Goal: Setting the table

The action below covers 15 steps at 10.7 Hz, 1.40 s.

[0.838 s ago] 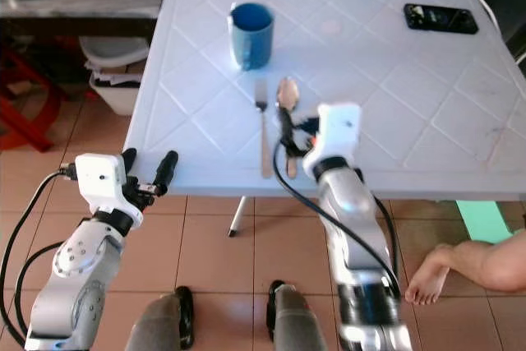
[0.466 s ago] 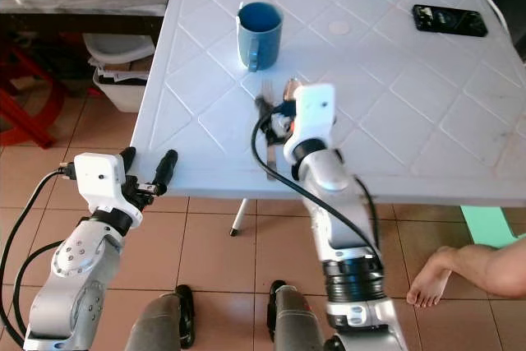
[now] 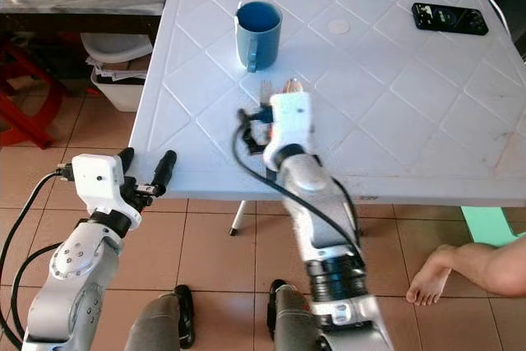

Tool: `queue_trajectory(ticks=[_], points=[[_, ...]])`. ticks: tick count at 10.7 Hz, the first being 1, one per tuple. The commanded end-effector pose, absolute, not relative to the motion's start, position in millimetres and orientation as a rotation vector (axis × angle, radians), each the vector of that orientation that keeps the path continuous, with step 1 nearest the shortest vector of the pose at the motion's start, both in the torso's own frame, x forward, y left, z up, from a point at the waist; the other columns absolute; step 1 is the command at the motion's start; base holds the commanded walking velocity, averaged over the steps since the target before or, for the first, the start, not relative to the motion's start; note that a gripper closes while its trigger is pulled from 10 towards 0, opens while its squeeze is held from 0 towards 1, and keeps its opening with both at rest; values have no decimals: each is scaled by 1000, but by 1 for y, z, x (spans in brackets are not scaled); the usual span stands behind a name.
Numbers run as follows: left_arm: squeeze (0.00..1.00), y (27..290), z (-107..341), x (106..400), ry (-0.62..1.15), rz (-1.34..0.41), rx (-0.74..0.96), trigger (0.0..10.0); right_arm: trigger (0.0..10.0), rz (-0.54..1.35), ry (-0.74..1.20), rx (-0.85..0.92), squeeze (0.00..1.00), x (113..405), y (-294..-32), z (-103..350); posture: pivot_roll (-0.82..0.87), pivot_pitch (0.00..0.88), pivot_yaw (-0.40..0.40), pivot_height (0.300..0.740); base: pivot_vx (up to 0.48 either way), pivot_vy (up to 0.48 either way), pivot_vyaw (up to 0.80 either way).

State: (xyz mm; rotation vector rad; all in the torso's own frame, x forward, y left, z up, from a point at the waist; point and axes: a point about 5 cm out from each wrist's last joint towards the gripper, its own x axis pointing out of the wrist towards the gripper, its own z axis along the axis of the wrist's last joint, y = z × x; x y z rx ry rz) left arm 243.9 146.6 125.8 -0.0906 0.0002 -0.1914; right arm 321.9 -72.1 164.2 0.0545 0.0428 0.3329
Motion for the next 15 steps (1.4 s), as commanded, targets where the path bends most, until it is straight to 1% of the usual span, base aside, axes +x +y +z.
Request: queue_trajectory(ticks=[1, 3, 4, 6, 7, 9, 11, 13, 15], points=[[0, 145, 120, 240, 37, -198, -92, 10000, 10000, 346, 59, 48, 0, 322, -67, 163, -29, 272, -5, 740, 0, 0, 0], [0, 145, 120, 240, 36, -198, -98, 10000, 10000, 304, 136, 54, 0, 322, -71, 153, -28, 274, -10, 740, 0, 0, 0], [0, 145, 120, 240, 37, -199, -99, 10000, 6667, 273, 181, 53, 0, 321, -75, 145, -30, 277, -11, 740, 0, 0, 0], [0, 144, 120, 241, 37, -203, -101, 10000, 2000, 251, 220, 54, 0, 322, -79, 140, -33, 282, -9, 740, 0, 0, 0], [0, 144, 120, 241, 35, -206, -101, 10000, 0, 244, 237, 62, 0, 323, -80, 137, -30, 285, -9, 740, 0, 0, 0], [0, 144, 121, 242, 36, -214, -108, 10000, 0, 225, 306, 36, 0, 324, -84, 126, -28, 289, -10, 740, 0, 0, 0], [0, 137, 132, 240, -8, -266, -169, 10000, 0, 225, 382, -34, 0, 321, -90, 110, -26, 292, -15, 740, 0, 0, 0], [0, 134, 133, 238, -12, -293, -181, 10000, 0, 231, 434, -47, 0, 316, -91, 98, -27, 291, -14, 740, 0, 0, 0], [0, 131, 134, 234, -14, -365, -213, 10000, 0, 206, 476, -29, 0, 311, -99, 88, -28, 288, -15, 740, 0, 0, 0]])
